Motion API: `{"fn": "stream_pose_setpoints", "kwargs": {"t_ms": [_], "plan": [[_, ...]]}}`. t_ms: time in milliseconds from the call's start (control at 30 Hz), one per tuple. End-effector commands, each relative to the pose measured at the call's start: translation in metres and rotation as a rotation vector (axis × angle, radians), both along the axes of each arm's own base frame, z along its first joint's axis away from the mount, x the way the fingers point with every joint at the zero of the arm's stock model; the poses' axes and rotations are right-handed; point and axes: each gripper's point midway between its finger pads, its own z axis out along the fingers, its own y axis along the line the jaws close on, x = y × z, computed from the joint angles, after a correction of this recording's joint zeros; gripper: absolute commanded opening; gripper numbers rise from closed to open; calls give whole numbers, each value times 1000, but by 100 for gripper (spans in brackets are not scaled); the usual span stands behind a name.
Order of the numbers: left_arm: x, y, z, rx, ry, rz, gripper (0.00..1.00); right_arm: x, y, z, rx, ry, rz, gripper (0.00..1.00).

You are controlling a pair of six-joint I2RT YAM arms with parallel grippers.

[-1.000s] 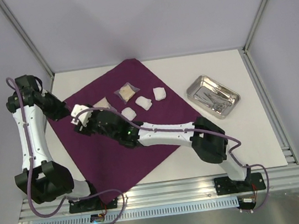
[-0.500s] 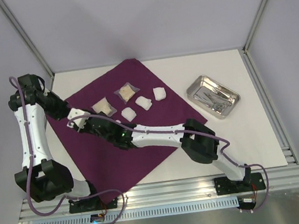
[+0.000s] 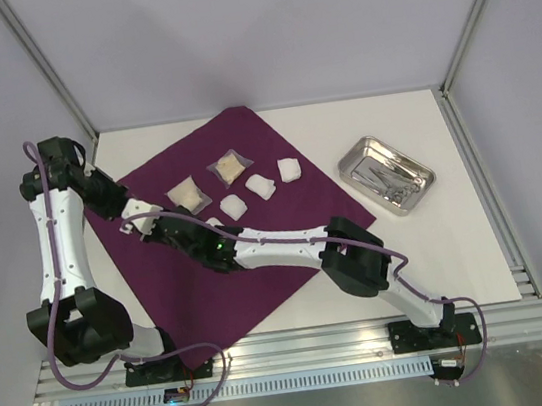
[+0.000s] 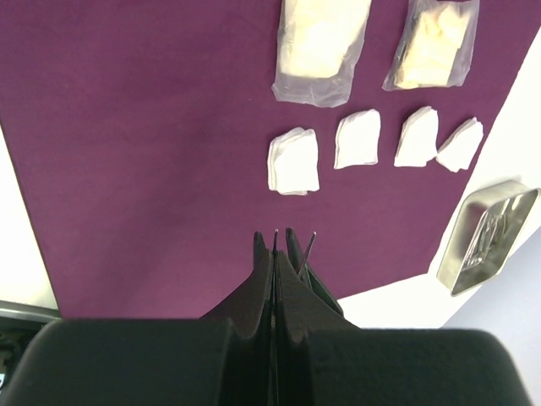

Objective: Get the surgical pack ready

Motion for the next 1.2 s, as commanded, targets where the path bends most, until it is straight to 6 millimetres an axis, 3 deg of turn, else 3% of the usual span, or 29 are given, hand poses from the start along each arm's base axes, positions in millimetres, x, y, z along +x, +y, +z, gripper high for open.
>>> {"fn": "stream_pose_setpoints", "kwargs": {"t_ms": [0, 233, 333, 400, 667, 700, 800, 1167], "plan": [[-1, -8, 3, -20, -11, -16, 0, 5, 6, 22, 65, -25, -21, 24], [2, -12, 6, -28, -25, -31, 0, 6, 6, 16, 53, -20, -15, 16], [0, -12, 3, -25, -13, -34, 0, 7, 6, 19, 66, -21, -23, 3], [-1, -14, 1, -30, -7, -36, 0, 7, 6, 20, 70, -24, -23, 1], [2, -15, 1, -26, -21, -55, 0, 9, 4, 24, 80, -7, -31, 0], [2, -15, 2, -26, -22, -60, 11, 9, 3, 25, 82, -5, -37, 0], [3, -15, 7, -23, -33, -62, 26, 12, -1, 25, 88, 1, -64, 0], [8, -11, 31, 15, -92, -78, 30, 22, -14, 10, 80, 60, -101, 1]]}}
